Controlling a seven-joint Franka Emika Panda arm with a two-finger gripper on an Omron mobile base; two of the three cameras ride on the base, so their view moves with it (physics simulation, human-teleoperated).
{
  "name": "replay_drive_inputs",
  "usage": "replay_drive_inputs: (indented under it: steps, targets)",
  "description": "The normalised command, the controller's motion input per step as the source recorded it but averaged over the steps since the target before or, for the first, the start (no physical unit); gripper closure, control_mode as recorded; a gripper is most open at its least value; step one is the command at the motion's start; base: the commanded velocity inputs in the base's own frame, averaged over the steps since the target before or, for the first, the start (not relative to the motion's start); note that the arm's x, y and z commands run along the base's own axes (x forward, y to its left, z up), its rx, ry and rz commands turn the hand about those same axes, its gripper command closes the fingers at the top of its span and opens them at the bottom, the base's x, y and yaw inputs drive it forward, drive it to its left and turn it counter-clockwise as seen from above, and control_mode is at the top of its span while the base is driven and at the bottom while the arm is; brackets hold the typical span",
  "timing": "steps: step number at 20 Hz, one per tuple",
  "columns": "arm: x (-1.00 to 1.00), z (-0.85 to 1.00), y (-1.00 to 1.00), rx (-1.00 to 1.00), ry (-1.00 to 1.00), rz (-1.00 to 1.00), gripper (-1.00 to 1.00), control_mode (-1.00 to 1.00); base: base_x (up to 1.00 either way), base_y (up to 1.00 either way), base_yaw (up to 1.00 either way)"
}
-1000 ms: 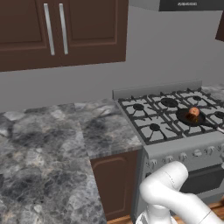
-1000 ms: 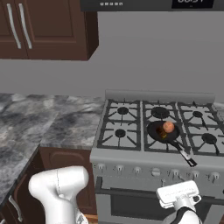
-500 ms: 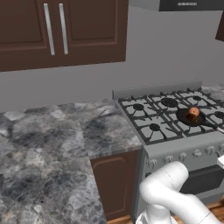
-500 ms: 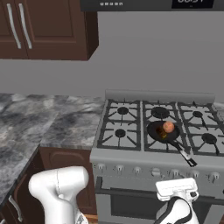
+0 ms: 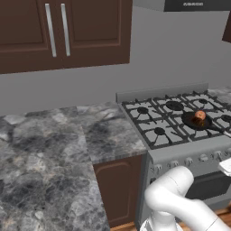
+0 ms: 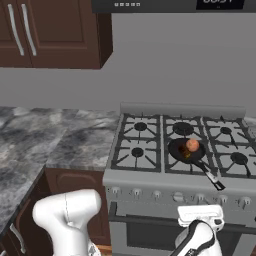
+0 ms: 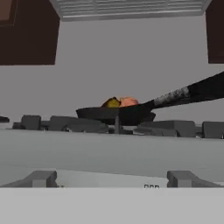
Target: Put the onion and sweet potato in the pan. Then turn on the front center burner and set the heat to medium.
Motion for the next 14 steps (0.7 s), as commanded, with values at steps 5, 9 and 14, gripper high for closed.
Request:
replay_drive_inputs:
  steps: [5, 9, 14]
  targets:
    - [0.0, -0.17, -0.27, 0.0, 0.0, -0.08, -1.0, -1.0, 0.0, 0.0, 0.0]
    - [0.0, -0.2, 0.01, 0.0, 0.01, 0.0, -1.0, -1.0, 0.0, 0.0, 0.0]
    - [0.0, -0.22, 0.08, 0.0, 0.0, 0.0, -1.0, -1.0, 0.0, 0.0, 0.0]
